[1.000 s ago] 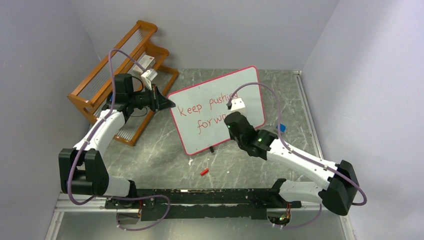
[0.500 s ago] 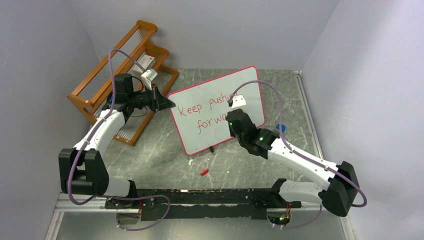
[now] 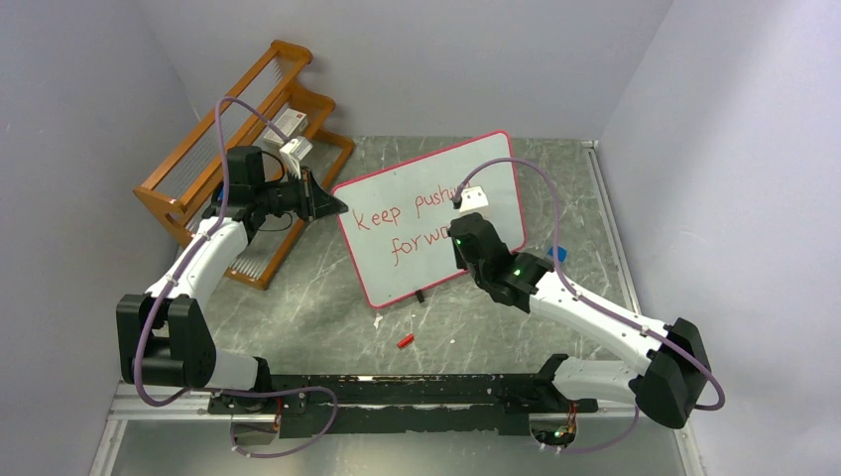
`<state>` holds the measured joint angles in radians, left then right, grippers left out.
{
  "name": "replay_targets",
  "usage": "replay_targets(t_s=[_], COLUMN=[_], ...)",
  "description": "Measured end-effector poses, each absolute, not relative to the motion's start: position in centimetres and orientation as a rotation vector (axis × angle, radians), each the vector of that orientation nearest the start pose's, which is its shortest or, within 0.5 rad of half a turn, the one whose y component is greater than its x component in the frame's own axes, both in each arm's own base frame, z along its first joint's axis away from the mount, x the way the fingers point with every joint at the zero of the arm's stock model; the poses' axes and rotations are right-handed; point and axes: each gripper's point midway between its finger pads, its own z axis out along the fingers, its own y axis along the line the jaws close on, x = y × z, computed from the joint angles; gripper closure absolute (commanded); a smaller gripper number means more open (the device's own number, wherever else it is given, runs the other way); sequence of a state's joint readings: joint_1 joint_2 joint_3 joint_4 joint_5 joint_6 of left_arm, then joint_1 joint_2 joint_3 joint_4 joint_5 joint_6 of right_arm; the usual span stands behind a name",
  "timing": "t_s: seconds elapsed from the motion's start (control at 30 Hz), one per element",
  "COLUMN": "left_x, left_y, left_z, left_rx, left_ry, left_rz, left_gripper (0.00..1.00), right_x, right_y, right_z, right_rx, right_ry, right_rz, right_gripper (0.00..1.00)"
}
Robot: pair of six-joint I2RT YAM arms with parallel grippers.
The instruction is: Write a sentence on the whiteboard
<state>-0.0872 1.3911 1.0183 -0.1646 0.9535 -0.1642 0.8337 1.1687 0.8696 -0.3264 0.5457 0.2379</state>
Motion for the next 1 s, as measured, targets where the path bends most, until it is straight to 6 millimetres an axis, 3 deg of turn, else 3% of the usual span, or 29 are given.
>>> replay_targets(t_s=[1.0], left_x=[33.4], left_y=[-17.7], left_z=[21.7], left_rx=[0.501], left_ry=[1.989], left_rz=[-1.149], left_gripper=[0.95], right_x=[27.3], right_y=[18.1], right_z=[15.6], right_rx=[-0.327], right_ry=[2.136], right_rz=[0.033], right_gripper=[1.0])
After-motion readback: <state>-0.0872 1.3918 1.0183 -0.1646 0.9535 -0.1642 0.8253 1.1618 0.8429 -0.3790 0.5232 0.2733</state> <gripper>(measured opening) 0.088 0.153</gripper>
